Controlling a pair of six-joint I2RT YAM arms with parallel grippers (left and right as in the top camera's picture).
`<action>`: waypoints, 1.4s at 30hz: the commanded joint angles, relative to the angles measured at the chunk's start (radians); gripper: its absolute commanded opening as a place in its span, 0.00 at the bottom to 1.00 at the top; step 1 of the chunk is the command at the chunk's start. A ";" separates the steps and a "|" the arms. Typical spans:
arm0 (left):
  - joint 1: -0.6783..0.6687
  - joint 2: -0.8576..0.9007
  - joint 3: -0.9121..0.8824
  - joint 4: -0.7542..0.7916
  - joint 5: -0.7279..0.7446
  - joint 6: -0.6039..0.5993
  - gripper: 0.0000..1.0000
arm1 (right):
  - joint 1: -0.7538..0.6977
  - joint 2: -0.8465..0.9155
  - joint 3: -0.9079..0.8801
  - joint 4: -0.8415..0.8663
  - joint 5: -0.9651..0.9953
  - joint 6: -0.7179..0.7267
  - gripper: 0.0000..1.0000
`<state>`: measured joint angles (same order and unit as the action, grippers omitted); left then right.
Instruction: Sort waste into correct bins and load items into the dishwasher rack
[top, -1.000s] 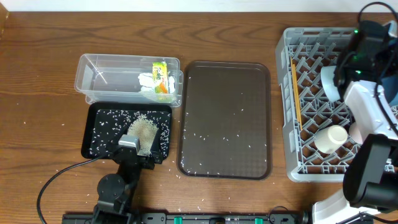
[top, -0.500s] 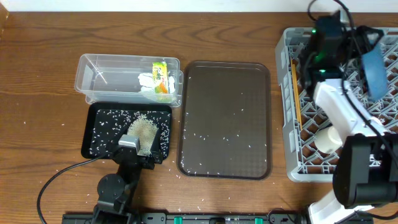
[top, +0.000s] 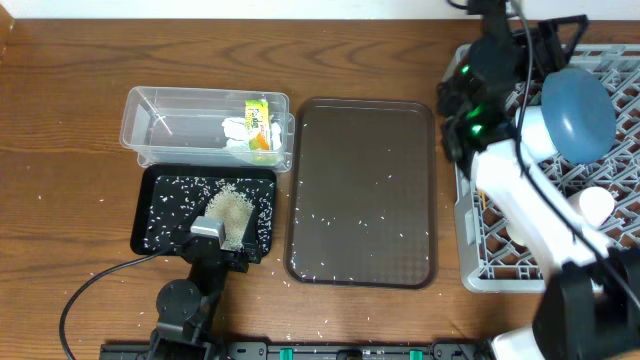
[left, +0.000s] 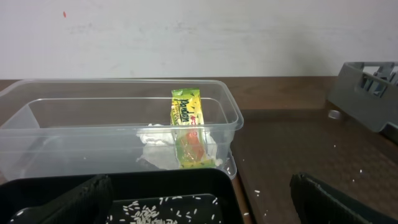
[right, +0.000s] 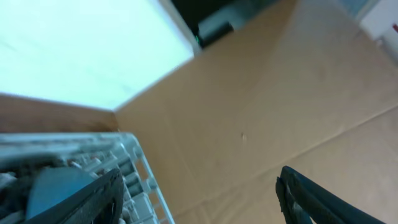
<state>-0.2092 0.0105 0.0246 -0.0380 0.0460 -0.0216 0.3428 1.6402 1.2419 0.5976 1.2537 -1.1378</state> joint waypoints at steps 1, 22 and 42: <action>0.007 -0.005 -0.021 -0.028 -0.013 0.014 0.93 | 0.107 -0.100 0.006 -0.035 0.009 -0.010 0.78; 0.007 -0.005 -0.021 -0.028 -0.013 0.014 0.94 | 0.941 -0.161 0.009 -0.875 -0.508 0.639 0.99; 0.007 -0.005 -0.021 -0.028 -0.013 0.014 0.94 | 0.803 -0.490 0.009 -1.139 -0.921 1.257 0.99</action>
<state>-0.2092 0.0105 0.0246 -0.0380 0.0456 -0.0216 1.1934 1.2068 1.2453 -0.5148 0.3477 0.0242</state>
